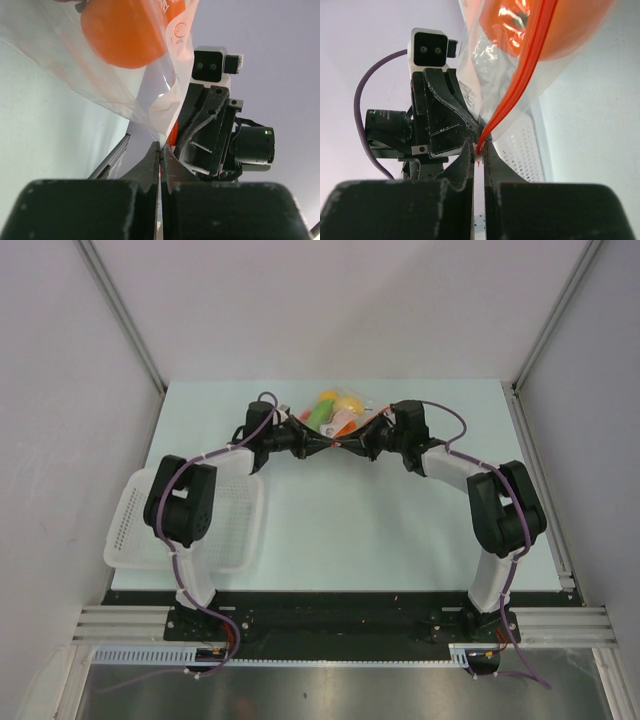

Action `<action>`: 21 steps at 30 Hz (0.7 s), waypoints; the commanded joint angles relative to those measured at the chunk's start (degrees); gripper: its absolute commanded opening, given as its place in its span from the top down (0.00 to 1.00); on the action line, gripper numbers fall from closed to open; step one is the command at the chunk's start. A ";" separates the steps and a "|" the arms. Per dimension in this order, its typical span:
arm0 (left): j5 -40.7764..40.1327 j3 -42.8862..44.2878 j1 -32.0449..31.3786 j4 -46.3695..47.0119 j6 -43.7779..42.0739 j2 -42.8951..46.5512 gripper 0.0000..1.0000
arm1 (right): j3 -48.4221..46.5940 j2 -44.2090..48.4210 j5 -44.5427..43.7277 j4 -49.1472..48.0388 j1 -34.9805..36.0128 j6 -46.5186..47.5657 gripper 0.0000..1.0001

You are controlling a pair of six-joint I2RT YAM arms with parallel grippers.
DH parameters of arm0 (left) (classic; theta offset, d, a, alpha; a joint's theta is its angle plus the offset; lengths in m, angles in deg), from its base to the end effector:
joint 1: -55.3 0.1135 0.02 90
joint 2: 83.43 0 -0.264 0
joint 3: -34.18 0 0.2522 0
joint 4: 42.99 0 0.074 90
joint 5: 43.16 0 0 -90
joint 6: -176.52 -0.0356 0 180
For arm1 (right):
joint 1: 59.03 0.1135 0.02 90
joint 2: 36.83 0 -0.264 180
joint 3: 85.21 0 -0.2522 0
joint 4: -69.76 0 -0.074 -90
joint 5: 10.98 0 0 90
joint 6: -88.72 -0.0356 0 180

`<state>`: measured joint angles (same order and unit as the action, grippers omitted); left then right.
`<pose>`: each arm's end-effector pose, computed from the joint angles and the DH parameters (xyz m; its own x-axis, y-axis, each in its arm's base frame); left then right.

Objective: Open the zip-top bag and remove the fake food

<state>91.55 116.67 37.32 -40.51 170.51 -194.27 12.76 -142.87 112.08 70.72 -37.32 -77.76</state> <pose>0.3967 -0.1551 0.1971 -0.8604 -0.4638 0.2111 -0.3267 0.1843 -0.9270 0.3807 0.1725 0.2208 -0.8398 0.5427 0.0120 0.2014 0.2911 0.9352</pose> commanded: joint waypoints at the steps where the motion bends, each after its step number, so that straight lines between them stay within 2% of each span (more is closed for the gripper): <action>1: 2.31 -3.42 -0.04 5.27 1.43 4.41 1.00 | -0.64 1.54 -1.42 -0.12 -2.99 3.10 1.00; 4: 3.19 -4.74 0.31 9.23 2.59 5.11 1.00 | -0.64 1.01 -0.89 -0.03 -4.13 3.71 1.00; 12: 3.81 -5.18 1.72 6.87 0.22 7.22 1.00 | -0.64 0.66 -0.01 0.32 -7.38 5.03 1.00; 21: 4.42 -4.31 4.52 -1.66 -6.37 11.26 1.00 | -0.72 -1.62 1.30 0.76 -15.46 9.16 1.00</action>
<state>94.09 111.97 39.40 -39.96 167.91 -187.48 12.76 -143.03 114.51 72.17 -49.19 -71.84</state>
